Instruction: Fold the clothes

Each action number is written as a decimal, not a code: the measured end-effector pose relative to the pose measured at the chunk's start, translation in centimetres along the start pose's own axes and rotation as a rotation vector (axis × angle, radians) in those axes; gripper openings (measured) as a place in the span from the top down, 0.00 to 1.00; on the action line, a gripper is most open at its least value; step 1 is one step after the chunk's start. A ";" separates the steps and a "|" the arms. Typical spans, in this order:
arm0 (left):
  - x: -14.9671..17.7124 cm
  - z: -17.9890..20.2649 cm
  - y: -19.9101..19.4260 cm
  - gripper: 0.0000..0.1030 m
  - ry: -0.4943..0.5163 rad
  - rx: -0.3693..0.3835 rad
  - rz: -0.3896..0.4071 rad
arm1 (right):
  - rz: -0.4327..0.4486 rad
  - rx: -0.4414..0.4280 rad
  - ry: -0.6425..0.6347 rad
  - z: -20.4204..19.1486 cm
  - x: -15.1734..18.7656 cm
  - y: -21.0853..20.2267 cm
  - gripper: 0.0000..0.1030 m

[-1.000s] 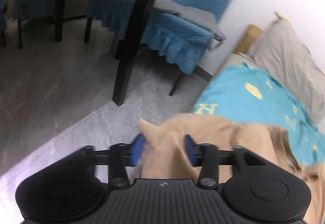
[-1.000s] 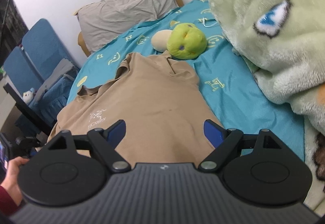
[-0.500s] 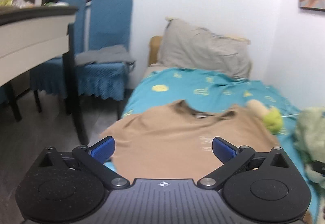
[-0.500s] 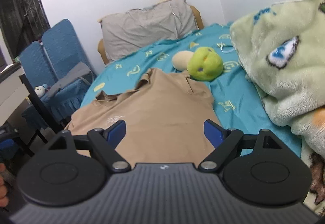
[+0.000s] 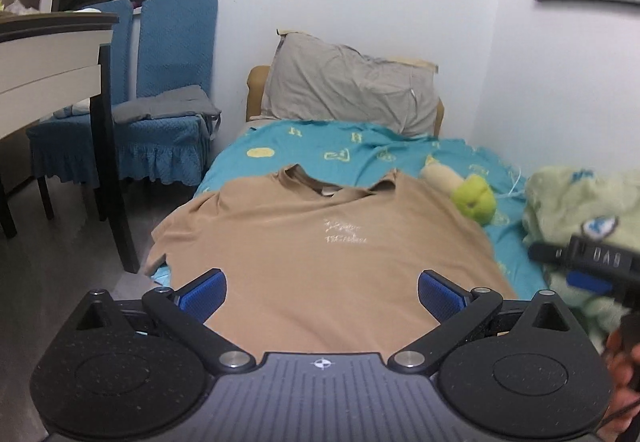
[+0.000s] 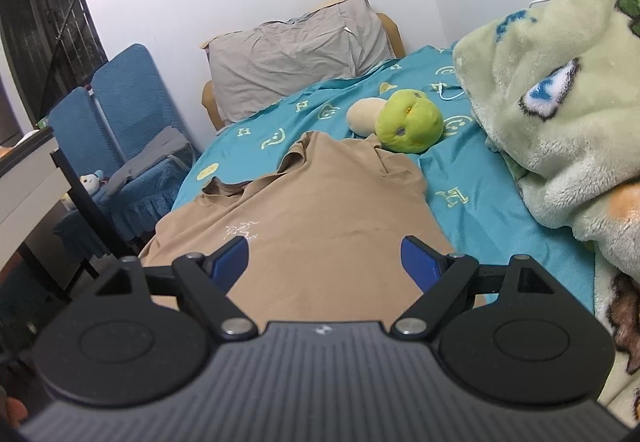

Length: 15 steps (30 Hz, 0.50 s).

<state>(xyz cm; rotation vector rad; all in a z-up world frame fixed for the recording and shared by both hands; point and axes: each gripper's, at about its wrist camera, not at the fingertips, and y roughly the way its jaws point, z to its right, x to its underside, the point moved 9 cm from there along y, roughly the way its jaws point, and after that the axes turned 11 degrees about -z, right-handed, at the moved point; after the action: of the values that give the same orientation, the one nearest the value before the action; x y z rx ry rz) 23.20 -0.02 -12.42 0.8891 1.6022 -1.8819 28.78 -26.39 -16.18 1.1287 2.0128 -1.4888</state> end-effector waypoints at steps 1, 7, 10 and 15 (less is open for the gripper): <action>0.1 -0.2 0.1 0.00 -0.002 -0.008 0.005 | 0.002 0.001 -0.001 -0.1 0.0 0.1 0.19; 0.3 -1.1 0.4 0.00 -0.045 -0.011 0.012 | 0.031 0.022 -0.009 -0.1 -0.6 1.1 0.19; 0.5 -1.3 0.9 0.00 -0.055 -0.017 0.006 | 0.055 0.044 -0.019 0.1 -1.3 2.1 0.19; 1.1 -1.9 1.9 0.00 -0.075 -0.035 -0.028 | 0.051 0.062 0.020 1.4 -2.8 5.9 0.20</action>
<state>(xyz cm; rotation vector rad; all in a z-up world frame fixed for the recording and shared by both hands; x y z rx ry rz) 24.20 1.59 -14.66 0.7769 1.6052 -1.8780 34.90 -28.05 -18.31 1.2149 1.9486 -1.5299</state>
